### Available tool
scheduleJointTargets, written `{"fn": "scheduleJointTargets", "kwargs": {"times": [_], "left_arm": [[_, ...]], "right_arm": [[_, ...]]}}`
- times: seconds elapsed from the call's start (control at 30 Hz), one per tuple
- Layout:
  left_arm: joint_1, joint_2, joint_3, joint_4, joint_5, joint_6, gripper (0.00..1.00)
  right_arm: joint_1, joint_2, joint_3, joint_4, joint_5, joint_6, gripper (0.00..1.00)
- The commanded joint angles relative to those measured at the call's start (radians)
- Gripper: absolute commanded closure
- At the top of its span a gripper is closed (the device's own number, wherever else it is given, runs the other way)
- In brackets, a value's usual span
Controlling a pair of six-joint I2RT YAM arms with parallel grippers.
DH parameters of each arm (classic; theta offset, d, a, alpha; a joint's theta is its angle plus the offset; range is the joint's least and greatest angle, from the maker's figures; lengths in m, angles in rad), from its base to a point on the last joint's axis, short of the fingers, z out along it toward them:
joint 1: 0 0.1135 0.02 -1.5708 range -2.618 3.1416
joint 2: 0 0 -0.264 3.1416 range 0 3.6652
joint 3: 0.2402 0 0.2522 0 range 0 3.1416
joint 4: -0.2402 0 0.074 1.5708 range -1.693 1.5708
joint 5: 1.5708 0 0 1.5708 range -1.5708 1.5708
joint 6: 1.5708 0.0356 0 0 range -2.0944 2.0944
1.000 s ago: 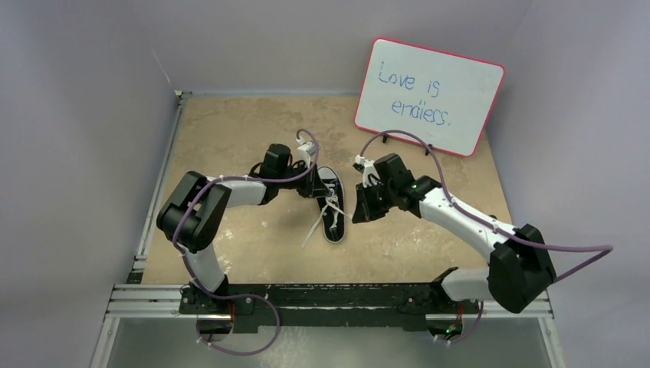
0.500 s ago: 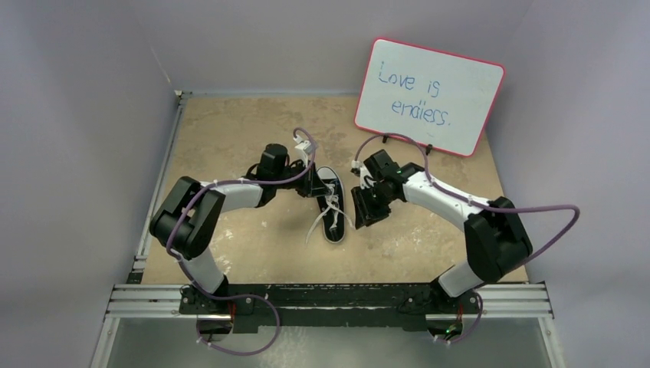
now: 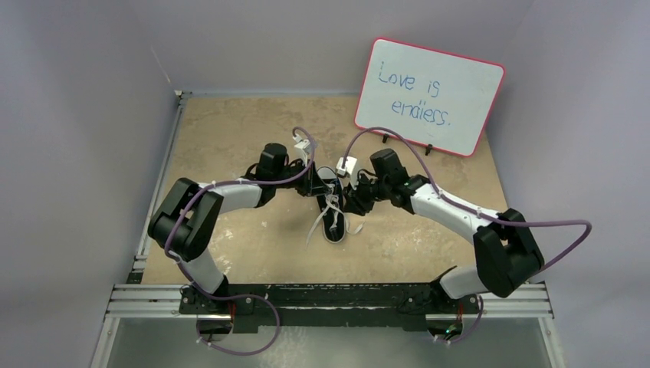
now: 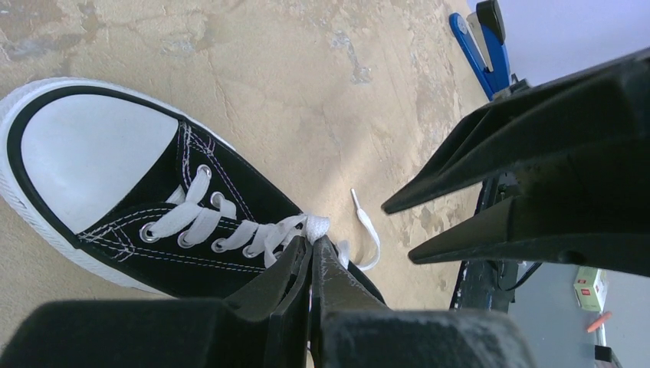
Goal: Tie the shoes
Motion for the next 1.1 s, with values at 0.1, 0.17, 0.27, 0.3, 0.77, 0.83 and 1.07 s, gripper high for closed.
{"fn": "scheduleJointTargets", "kwargs": {"times": [0.1,0.17,0.27,0.3,0.77,0.83,1.07], "left_arm": [[0.003,-0.033,-0.016,0.103,-0.007,-0.04,1.0],[0.003,-0.031,-0.015,0.103,-0.005,-0.041,1.0],[0.003,-0.037,-0.017,0.097,-0.003,-0.04,1.0],[0.003,-0.037,-0.017,0.096,-0.002,-0.039,1.0],[0.003,-0.06,-0.015,0.089,0.001,-0.05,1.0],[0.003,-0.064,-0.018,0.089,-0.001,-0.052,1.0],[0.003,-0.079,-0.02,0.08,-0.003,-0.05,1.0]], "right_arm": [[0.004,-0.018,-0.128,0.428,-0.136,0.042,0.63],[0.003,-0.018,-0.162,0.487,-0.119,0.083,0.63],[0.003,-0.006,-0.194,0.543,-0.13,0.12,0.63],[0.003,0.009,-0.194,0.549,-0.138,0.13,0.64],[0.004,0.09,-0.251,0.708,-0.137,0.206,0.71],[0.003,0.105,-0.252,0.717,-0.136,0.211,0.73],[0.004,0.094,-0.293,0.757,-0.138,0.255,0.92]]}}
